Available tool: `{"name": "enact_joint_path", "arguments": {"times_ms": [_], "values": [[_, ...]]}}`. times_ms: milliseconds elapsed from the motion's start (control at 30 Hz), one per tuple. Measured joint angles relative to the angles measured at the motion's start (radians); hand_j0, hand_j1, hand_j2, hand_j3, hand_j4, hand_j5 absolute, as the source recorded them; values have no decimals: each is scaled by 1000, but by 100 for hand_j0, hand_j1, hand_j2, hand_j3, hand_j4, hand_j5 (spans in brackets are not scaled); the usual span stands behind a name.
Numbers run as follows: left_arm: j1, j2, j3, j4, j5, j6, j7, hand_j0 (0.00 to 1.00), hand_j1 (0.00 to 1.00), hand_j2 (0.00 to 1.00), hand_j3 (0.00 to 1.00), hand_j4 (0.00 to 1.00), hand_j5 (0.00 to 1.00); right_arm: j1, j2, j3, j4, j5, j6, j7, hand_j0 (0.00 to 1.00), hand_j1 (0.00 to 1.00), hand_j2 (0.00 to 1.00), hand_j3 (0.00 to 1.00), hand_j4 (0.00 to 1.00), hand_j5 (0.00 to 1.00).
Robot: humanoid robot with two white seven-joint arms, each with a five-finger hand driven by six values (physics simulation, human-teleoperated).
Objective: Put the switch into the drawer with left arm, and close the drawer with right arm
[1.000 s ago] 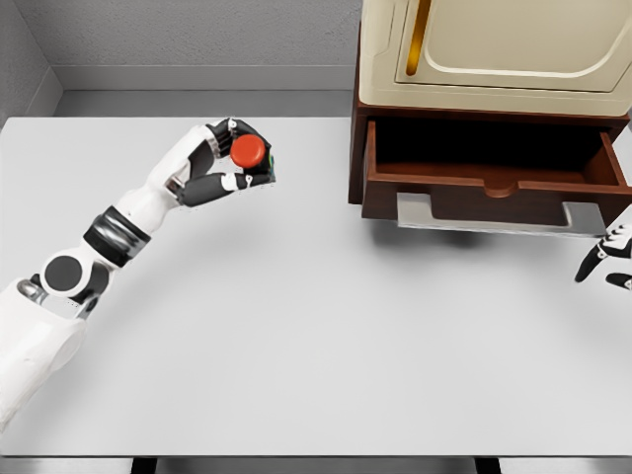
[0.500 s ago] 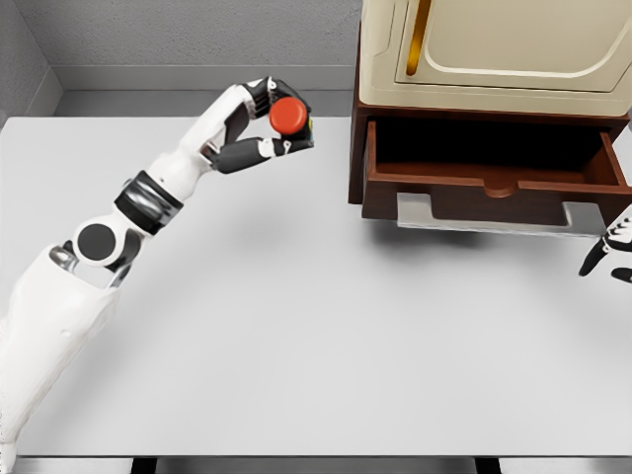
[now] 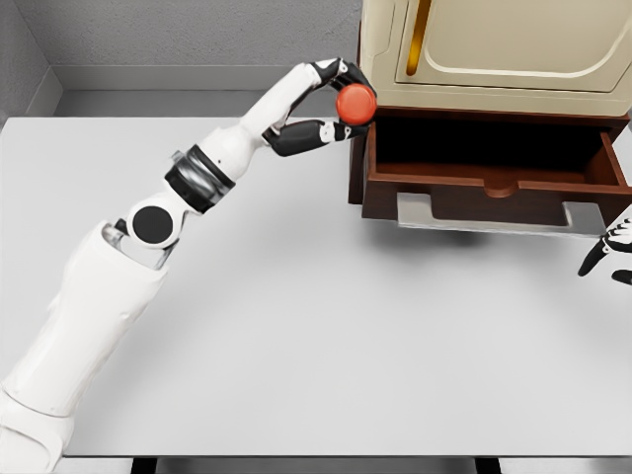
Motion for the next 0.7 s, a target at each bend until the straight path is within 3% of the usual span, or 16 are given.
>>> {"name": "enact_joint_path", "arguments": {"times_ms": [500,700], "values": [[-43,-130,-2,20,-340,-1,1,38,38,38,38,38,38,0,1,0,0,0,0,0,56,56,56,56,56,56],[-64,-159,-8,32,-427,-1,2,38,38,38,38,38,38,0,1,0,0,0,0,0,56,56,56,56,56,56]]}}
